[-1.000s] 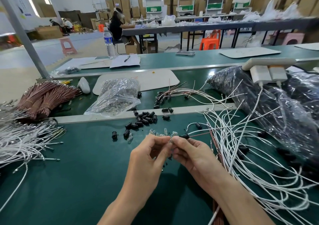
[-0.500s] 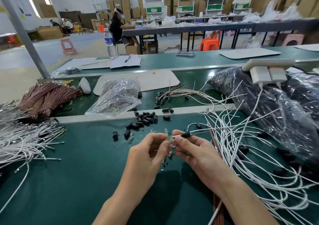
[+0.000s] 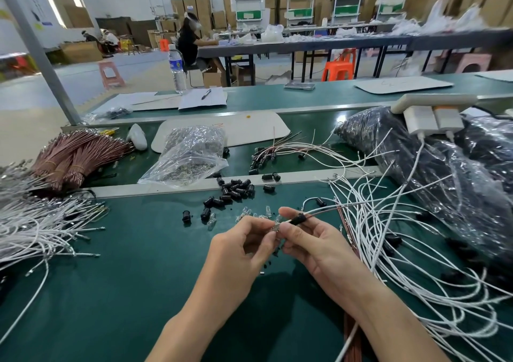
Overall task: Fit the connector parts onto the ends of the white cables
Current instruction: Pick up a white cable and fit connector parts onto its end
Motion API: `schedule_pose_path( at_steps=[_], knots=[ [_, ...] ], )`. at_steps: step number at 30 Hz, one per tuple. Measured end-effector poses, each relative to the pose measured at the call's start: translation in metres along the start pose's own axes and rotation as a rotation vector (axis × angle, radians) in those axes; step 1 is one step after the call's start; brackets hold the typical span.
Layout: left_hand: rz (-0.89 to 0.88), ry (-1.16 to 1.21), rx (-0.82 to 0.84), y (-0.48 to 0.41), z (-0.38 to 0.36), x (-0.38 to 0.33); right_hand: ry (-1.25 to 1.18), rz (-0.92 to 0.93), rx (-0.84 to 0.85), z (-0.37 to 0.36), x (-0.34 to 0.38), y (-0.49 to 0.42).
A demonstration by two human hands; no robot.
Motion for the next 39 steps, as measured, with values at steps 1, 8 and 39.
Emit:
schedule_pose_path(
  at_steps=[1,8,39],
  knots=[
    [-0.001,-0.009,-0.001,0.0,0.001,0.001,0.006,0.0,0.0,0.0,0.0,0.0],
    [-0.036,-0.079,0.004,0.0,0.002,0.0,0.052,0.04,-0.032,0.0,-0.002,0.003],
    [-0.135,-0.175,-0.123,0.002,-0.002,0.004,-0.053,-0.104,0.043,-0.008,-0.004,0.004]
  ],
)
Point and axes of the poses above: each hand's wrist, its own y-axis away from the middle knuckle, its own z-axis out of the back of the hand, x = y × z, the point moved 3 cm from there along -y, towards the middle knuckle, and after that the axes turned 4 degrees about -x, right-handed, at the moved point
